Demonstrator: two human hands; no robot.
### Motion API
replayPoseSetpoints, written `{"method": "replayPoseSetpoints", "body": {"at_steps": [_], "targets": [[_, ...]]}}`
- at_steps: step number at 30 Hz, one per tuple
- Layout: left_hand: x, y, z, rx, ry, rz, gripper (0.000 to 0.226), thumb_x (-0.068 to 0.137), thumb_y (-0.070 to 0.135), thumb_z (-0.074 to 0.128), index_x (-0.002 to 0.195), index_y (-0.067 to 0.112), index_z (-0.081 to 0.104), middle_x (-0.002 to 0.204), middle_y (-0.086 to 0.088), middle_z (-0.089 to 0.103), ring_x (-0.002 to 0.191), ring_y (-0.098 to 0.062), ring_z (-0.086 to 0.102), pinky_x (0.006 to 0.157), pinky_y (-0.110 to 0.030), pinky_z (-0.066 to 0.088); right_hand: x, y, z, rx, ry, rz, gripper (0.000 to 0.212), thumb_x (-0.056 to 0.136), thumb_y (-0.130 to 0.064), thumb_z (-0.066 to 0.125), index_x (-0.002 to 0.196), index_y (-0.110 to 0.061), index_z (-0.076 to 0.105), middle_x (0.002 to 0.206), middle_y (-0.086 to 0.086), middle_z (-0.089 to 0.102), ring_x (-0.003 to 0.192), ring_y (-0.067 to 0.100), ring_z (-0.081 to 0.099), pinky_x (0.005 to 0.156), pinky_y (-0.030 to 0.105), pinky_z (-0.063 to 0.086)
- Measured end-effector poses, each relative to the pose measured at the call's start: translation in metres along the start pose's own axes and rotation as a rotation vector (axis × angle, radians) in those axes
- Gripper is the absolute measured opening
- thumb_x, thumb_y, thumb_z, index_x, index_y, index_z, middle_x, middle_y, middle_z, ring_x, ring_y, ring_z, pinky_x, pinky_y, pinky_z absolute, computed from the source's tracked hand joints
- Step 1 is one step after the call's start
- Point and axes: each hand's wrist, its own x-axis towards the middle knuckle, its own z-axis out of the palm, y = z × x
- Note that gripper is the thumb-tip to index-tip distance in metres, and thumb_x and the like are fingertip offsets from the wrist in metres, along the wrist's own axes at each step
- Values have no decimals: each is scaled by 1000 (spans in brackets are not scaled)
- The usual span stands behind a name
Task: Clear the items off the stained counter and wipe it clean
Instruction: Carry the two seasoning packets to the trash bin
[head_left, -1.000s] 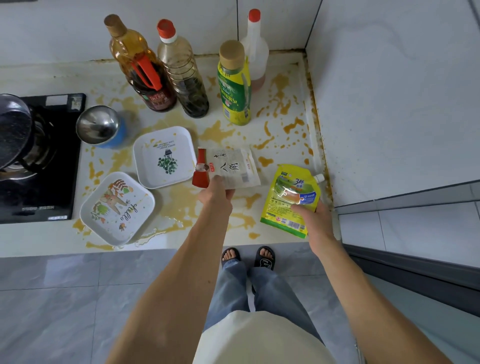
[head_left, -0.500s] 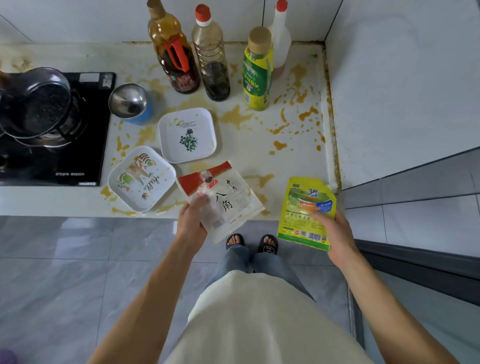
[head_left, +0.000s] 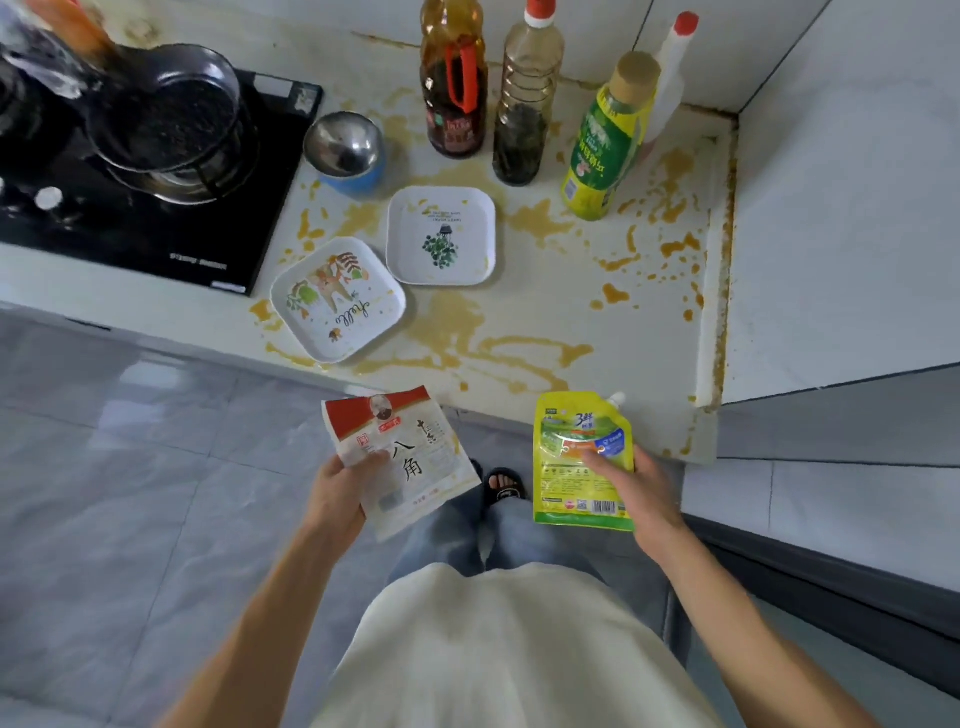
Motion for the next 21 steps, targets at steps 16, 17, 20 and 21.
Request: {"method": "replayPoseSetpoints", "body": {"at_steps": [16,17,20,21], "targets": [[-148,-185,-92,-761,628,-146,37,97,2,67,133,2,66,128,-18,74,119,-42,70,99,-56,57,27,-44,147,-669,-557,-202,16,85,-28,85,98,-20,79,93,1,82,85,20,80,80,38,63],[-156,-197,-95,-810,660,-159,37,97,1,66,134,1,65,130,-19,73,120,-42,69,103,-58,55,21,-44,166,-708,-598,-224,16,85,-28,85,99,-21,79,93,0,82,85,19,80,79,36,62],[-176,-230,-107,-979,762,-202,37,100,-1,62,136,-4,61,131,-23,71,115,-43,70,100,-57,55,0,-38,222,-818,-699,-282,14,85,-31,85,96,-25,78,87,-8,82,78,12,78,68,26,60],[-181,-239,-113,-1028,787,-206,37,100,-2,61,137,-5,61,130,-24,71,111,-41,71,94,-53,57,-7,-34,241,-844,-729,-296,12,86,-30,85,94,-26,77,83,-11,81,75,8,77,62,20,57]]}}
